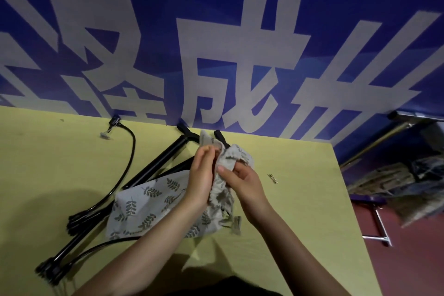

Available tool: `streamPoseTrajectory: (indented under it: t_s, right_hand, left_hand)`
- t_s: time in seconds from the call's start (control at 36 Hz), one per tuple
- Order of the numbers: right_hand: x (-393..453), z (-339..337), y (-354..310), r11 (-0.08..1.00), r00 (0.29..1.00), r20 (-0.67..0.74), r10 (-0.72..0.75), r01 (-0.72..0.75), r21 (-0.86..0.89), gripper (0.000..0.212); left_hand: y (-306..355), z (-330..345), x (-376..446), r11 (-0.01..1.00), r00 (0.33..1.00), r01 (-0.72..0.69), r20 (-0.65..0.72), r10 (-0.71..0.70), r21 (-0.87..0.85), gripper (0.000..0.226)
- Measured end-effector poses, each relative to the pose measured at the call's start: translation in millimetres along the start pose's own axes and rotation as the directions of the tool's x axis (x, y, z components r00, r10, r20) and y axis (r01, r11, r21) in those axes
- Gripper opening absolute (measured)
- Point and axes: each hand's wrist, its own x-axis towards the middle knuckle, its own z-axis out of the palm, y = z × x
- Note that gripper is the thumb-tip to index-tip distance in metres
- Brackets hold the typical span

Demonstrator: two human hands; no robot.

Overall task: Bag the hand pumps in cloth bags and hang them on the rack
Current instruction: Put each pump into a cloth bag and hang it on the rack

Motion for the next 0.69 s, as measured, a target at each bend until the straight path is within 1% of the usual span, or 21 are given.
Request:
streamPoseTrajectory:
  t_s: [0.06,0.17,0.22,0.31,0.39,0.42,0.44,0.53,0.56,0.61,0.69]
  right_hand:
    - [1.0,-2.9,-1.4,1.0,0.999,-0.038,0.012,-0.011,0.029,0.018]
    - [2.0,-8.7,-1.8,0.996,0.994,-0.104,0.042,-0.034,0.077,0.028]
    - [1.7,-10.5,-0.8,0.997,0.99,-0.128,0.063,-0.055,0.061,0.025]
    - [-0.1,-8.6,-1.4,0.997,0.994,-0.074,0.076,-0.074,0.026,0.024]
    - [-1.4,-7.2,-1.3,0.998,0.999,0.02,0.033,-0.032,-0.058,0.029]
    - [-0.8,-7.7,-0.8,0.997,0.999,0.046,0.02,-0.017,-0.08,0.028]
    - [-0.5,-8.7,-0.9,0.996,0.998,0.061,0.011,-0.005,-0.094,0.028]
    - [0.6,-12.9,-2.5,0.995,0.997,0.081,-0.012,0.02,-0.098,0.027]
    - [0.7,-13.9,-2.5,0.995,0.997,0.081,-0.012,0.02,-0.096,0.026]
    - [1.0,-14.1,-1.4,0.996,0.998,0.07,-0.002,0.008,-0.087,0.025]
    - [1.4,-13.9,3.3,0.998,1.0,0.023,0.003,-0.002,-0.067,0.019]
  left_hand:
    - [-2.7,-2.3,-3.3,0.998,0.999,0.03,0.011,-0.03,-0.06,0.023]
    - [-7.1,-8.7,-10.5,0.994,0.997,0.065,0.039,-0.062,-0.089,0.027]
    - [-8.6,-10.4,-14.4,0.994,0.994,0.075,0.08,-0.068,-0.079,0.028]
    - [-5.0,-13.0,-17.7,0.991,0.99,0.081,0.126,-0.068,-0.102,0.029]
    - [-0.1,-17.2,-18.5,0.991,0.981,0.084,0.185,-0.064,-0.102,0.046]
    - [1.1,-18.4,-19.5,0.992,0.979,0.086,0.193,-0.066,-0.095,0.048]
    - [1.3,-19.1,-19.8,0.993,0.979,0.088,0.19,-0.072,-0.077,0.044]
    - [0.4,-18.9,-19.1,0.996,0.985,0.086,0.152,-0.086,0.008,0.016]
    - [-0.4,-18.5,-18.6,0.995,0.985,0.103,0.139,-0.103,0.009,0.018]
    - [-0.1,-17.7,-18.3,0.987,0.983,0.153,0.115,-0.145,-0.058,0.027]
    - [-1.2,-14.7,-18.2,0.979,0.983,0.173,0.085,-0.164,-0.109,0.028]
